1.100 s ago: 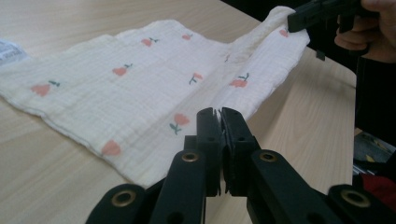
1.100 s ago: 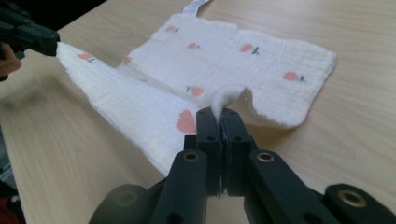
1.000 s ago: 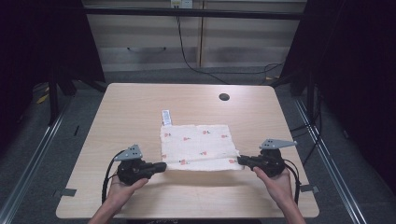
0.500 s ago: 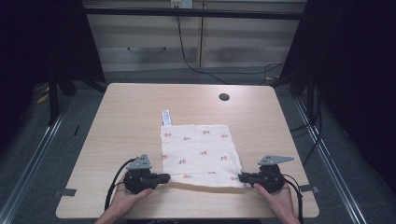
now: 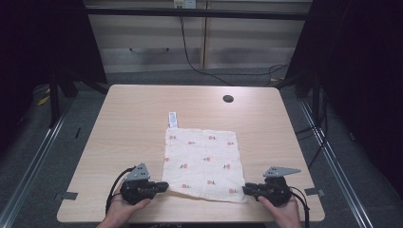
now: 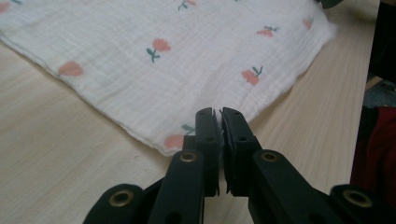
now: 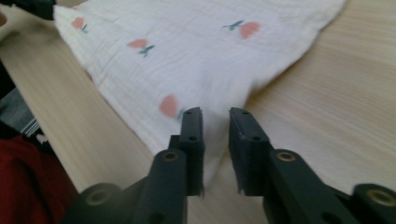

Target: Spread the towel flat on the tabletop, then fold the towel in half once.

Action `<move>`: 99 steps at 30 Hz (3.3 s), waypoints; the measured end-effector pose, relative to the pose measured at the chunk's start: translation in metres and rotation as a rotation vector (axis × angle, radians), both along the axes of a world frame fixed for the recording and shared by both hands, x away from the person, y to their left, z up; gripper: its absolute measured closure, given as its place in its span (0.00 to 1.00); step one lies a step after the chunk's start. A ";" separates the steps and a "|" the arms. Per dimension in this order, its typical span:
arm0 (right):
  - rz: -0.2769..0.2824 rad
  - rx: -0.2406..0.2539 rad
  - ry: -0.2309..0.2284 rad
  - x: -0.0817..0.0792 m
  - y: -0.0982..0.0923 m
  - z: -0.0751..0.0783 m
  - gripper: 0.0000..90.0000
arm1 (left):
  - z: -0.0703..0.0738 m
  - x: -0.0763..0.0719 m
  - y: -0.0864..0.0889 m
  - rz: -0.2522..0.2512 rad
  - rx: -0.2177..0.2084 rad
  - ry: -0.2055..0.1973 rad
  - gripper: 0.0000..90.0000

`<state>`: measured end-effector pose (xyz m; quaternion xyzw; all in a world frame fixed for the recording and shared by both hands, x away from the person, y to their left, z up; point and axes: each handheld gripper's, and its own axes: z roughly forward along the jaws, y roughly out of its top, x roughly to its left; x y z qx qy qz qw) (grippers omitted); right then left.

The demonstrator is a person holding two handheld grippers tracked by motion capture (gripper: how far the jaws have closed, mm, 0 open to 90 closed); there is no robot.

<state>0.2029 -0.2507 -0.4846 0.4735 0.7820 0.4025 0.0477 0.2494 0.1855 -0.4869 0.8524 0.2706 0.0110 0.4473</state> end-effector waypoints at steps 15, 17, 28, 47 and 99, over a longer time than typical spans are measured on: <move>0.025 0.026 -0.089 0.075 0.017 0.015 0.81 | 0.014 0.067 0.000 0.127 -0.077 -0.010 0.87; 0.014 0.028 -0.081 0.090 0.020 0.010 0.81 | 0.009 0.079 -0.004 0.131 -0.067 0.013 0.88; 0.048 -0.044 -0.025 0.104 0.034 -0.018 0.79 | -0.019 0.079 -0.018 0.098 0.058 0.018 0.85; 0.124 -0.046 -0.015 0.072 0.038 -0.015 0.68 | -0.018 0.038 -0.003 0.050 0.068 -0.003 0.81; 0.005 -0.087 -0.034 0.184 0.035 -0.019 0.97 | -0.020 0.041 -0.004 0.044 0.018 0.025 0.63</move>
